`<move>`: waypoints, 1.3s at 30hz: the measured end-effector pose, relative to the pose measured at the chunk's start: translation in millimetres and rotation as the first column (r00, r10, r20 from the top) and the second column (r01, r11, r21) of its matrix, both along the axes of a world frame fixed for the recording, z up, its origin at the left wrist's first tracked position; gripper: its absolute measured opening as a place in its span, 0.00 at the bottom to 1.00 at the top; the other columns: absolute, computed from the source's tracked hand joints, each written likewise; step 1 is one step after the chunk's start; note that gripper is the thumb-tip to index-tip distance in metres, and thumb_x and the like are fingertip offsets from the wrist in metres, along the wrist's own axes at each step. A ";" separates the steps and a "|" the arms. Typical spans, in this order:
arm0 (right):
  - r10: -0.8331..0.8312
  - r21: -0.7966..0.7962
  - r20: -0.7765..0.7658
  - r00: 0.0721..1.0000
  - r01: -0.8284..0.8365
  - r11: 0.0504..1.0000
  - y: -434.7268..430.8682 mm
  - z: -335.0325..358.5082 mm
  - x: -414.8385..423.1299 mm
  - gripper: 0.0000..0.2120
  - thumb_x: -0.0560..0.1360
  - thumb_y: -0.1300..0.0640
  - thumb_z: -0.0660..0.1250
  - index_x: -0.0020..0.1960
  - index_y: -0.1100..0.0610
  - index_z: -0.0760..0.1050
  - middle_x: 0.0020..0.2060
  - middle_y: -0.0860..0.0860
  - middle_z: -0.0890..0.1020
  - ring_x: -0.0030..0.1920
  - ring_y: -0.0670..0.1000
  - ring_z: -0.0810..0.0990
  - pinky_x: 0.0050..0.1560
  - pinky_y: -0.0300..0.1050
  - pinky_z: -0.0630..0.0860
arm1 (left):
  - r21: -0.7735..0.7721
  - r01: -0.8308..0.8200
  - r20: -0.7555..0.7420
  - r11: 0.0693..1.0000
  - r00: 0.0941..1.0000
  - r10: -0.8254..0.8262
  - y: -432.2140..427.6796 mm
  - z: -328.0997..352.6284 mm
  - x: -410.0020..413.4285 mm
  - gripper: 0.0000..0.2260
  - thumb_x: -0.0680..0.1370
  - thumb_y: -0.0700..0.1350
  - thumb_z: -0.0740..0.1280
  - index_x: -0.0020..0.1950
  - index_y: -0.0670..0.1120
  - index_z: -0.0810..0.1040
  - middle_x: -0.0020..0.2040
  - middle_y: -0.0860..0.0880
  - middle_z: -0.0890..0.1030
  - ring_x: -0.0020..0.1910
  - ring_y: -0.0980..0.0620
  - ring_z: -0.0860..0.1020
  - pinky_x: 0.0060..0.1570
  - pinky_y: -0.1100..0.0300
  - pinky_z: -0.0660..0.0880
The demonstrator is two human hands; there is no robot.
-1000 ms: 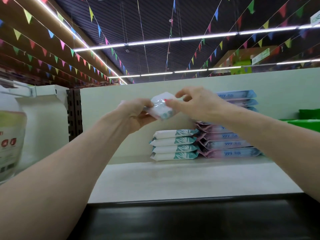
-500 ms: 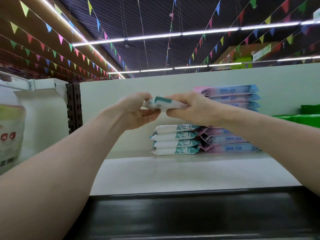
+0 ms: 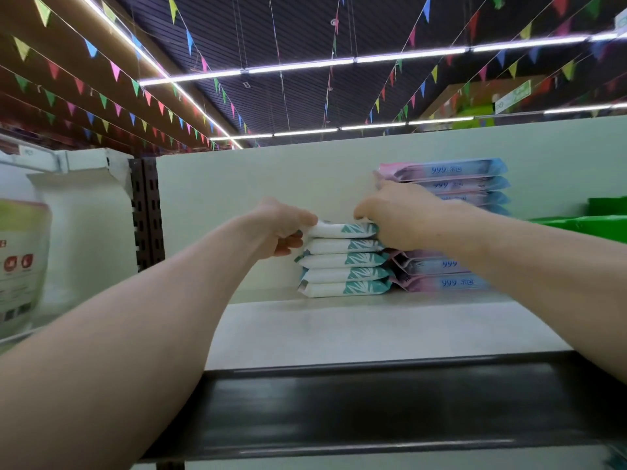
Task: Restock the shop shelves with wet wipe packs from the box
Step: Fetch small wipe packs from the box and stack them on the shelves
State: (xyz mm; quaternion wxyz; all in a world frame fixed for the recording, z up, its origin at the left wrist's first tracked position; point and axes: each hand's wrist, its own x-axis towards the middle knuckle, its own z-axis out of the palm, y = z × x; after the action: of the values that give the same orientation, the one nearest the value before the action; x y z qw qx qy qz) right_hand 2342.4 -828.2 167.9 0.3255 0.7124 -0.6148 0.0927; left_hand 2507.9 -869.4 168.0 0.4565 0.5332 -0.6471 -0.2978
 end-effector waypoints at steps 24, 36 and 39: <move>0.095 0.089 -0.042 0.995 -0.091 0.992 -1.6 -0.1 -6.1 0.18 0.73 0.51 0.66 0.63 0.47 0.72 0.49 0.50 0.74 0.53 0.51 0.72 0.49 0.46 0.73 | -0.123 0.130 0.470 0.984 0.881 -0.058 -0.1 -8.6 0.2 0.19 0.75 0.36 0.67 0.66 0.46 0.75 0.51 0.44 0.79 0.44 0.48 0.76 0.46 0.57 0.74; 0.144 -0.033 -0.050 0.988 -0.146 0.989 1.9 0.9 -5.6 0.17 0.76 0.54 0.65 0.65 0.50 0.73 0.58 0.47 0.77 0.60 0.52 0.73 0.55 0.48 0.73 | -0.180 0.214 0.677 0.960 0.735 -0.036 5.4 -5.8 4.4 0.17 0.81 0.42 0.60 0.69 0.51 0.75 0.61 0.50 0.78 0.57 0.49 0.75 0.52 0.60 0.69; 0.164 -0.024 -0.043 0.986 -0.165 0.986 1.2 0.6 -4.7 0.14 0.77 0.56 0.64 0.61 0.50 0.75 0.57 0.49 0.79 0.58 0.53 0.74 0.56 0.50 0.74 | -0.158 0.213 0.718 0.964 0.695 -0.036 7.0 -2.7 1.9 0.16 0.82 0.43 0.57 0.67 0.52 0.77 0.59 0.52 0.78 0.55 0.51 0.73 0.54 0.60 0.66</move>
State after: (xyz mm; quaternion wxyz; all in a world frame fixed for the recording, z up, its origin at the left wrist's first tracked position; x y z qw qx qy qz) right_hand 2337.7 -827.0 168.4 0.3388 0.7581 -0.5457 0.1131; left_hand 2509.8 -862.3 165.3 0.2094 0.5050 -0.8370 -0.0239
